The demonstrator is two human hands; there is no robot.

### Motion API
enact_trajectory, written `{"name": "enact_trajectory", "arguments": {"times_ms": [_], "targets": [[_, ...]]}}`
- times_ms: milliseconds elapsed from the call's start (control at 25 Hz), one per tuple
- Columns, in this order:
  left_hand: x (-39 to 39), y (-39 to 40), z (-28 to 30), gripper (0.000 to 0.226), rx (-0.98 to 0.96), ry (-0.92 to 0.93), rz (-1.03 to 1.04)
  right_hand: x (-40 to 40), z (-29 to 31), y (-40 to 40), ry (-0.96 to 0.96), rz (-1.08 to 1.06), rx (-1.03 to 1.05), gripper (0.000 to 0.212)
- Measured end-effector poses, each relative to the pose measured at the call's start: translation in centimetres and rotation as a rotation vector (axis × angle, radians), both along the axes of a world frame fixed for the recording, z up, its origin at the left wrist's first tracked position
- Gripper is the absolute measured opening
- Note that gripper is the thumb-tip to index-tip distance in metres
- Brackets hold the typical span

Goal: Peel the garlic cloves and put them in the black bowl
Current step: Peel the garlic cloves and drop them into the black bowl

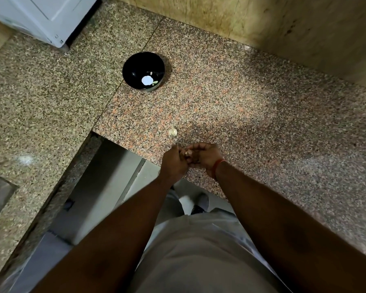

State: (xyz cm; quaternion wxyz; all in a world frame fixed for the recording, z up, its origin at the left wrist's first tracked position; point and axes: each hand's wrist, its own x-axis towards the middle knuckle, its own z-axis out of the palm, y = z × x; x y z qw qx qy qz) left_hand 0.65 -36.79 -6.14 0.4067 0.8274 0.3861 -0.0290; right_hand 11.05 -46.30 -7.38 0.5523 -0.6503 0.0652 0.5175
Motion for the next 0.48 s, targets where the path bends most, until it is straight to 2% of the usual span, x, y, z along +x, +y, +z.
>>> {"name": "enact_trajectory", "arguments": {"times_ms": [160, 280, 480], "targets": [[-0.2, 0.2, -0.7, 0.008, -0.139, 0.004, 0.058, 0.0, -0.1, 0.0, -0.077, 0.014, 0.013, 0.016], [-0.2, 0.5, -0.9, 0.028, -0.192, 0.006, 0.091, 0.0, -0.4, -0.1, -0.120, 0.051, 0.044, 0.011], [0.2, 1.1, -1.3, 0.017, -0.156, 0.026, 0.041, 0.5, -0.4, -0.5, -0.177, 0.124, 0.101, 0.020]]}}
